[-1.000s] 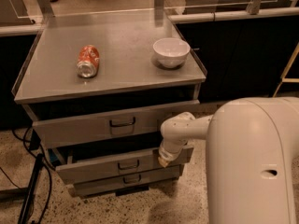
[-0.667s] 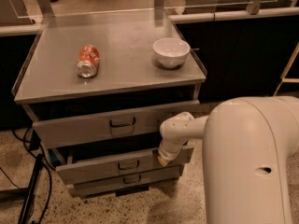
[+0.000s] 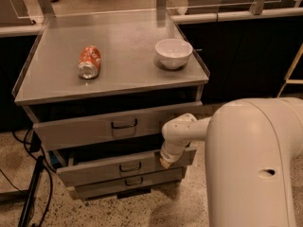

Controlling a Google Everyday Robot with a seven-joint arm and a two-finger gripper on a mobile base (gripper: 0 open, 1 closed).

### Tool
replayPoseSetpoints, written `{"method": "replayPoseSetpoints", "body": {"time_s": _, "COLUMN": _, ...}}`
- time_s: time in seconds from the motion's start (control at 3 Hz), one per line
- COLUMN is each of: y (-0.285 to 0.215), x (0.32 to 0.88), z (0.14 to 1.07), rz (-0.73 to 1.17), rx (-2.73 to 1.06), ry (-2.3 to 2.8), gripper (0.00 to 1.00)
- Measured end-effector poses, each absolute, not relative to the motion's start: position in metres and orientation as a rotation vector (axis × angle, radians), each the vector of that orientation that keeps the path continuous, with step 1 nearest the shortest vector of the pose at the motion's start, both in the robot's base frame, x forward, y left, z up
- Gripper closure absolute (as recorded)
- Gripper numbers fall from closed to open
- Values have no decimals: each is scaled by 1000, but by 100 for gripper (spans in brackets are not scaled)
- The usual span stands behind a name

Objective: Close middle drawer

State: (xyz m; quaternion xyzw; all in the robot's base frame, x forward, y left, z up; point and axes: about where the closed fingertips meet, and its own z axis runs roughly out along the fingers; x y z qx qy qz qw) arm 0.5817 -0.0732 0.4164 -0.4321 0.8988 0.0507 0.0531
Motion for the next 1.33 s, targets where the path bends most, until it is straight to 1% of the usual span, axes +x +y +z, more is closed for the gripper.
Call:
{"method": "replayPoseSetpoints", "body": {"time_s": 0.67, "y": -73, "x": 582, "z": 416, "rz": 154, "rx": -1313, "ry": 2732, "gripper": 4}}
{"method": "replayPoseSetpoints", "body": {"time_s": 1.0, "y": -73, "x": 582, "z": 416, "rz": 154, "rx": -1314, "ry": 2732, "gripper": 0}}
{"method": "replayPoseSetpoints", "body": {"time_s": 1.33, "y": -73, "x": 582, "z": 416, "rz": 154, "rx": -1314, "ry": 2732, "gripper": 0}}
